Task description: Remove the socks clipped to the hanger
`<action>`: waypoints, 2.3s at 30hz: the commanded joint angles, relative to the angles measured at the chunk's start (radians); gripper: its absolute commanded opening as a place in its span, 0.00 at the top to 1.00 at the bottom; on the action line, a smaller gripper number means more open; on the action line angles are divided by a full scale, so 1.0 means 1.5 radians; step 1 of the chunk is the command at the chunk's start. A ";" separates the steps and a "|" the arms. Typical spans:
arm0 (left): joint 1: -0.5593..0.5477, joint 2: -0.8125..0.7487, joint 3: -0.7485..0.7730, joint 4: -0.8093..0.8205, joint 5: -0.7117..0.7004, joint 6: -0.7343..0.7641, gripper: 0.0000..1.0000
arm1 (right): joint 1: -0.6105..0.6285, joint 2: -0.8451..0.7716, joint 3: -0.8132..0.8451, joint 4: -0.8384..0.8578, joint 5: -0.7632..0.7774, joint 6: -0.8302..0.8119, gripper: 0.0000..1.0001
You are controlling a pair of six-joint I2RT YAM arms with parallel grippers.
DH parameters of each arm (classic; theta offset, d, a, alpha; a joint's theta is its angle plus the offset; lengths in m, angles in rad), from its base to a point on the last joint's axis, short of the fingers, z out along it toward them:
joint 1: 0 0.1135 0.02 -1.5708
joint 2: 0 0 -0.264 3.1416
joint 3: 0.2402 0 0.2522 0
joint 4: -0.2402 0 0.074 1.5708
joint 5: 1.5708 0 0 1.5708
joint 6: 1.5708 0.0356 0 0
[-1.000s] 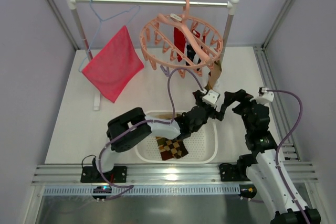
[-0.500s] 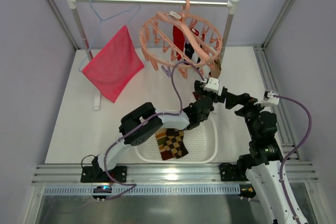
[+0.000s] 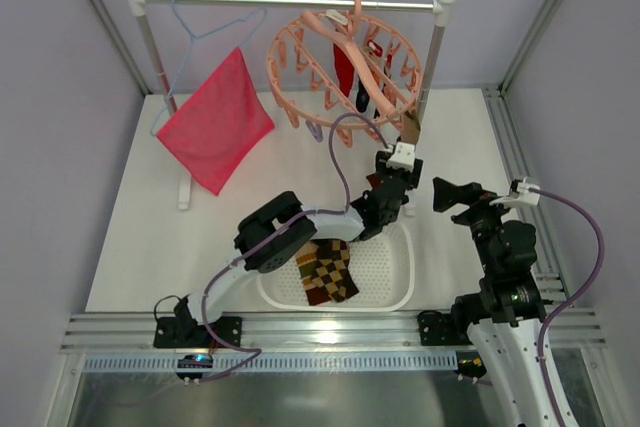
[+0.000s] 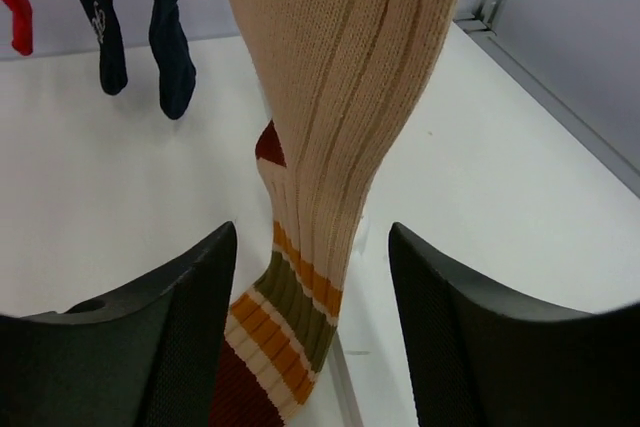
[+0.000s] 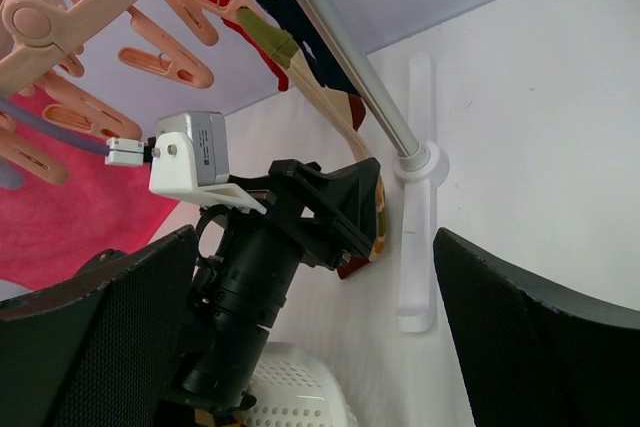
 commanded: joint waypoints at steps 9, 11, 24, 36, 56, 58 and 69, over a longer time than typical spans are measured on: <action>0.002 0.012 0.010 0.072 -0.045 0.027 1.00 | 0.003 -0.011 0.033 -0.013 0.002 -0.018 0.00; 0.000 -0.004 -0.012 0.104 -0.046 0.033 1.00 | 0.003 -0.008 0.033 -0.011 0.002 -0.019 0.00; -0.123 0.013 -0.053 0.275 -0.142 0.259 0.91 | 0.002 0.035 0.012 0.017 0.009 -0.025 0.00; -0.102 0.077 0.090 0.208 -0.215 0.331 0.00 | 0.003 0.008 0.019 -0.002 0.020 -0.044 0.00; -0.025 0.101 0.167 0.179 -0.261 0.330 0.00 | 0.002 -0.014 0.027 -0.011 0.010 -0.054 0.00; -0.010 0.097 0.181 0.132 -0.259 0.298 0.00 | 0.002 -0.016 0.027 -0.011 0.009 -0.054 0.00; 0.009 0.088 0.160 0.126 -0.219 0.278 0.81 | 0.002 -0.014 0.025 -0.008 0.009 -0.057 0.00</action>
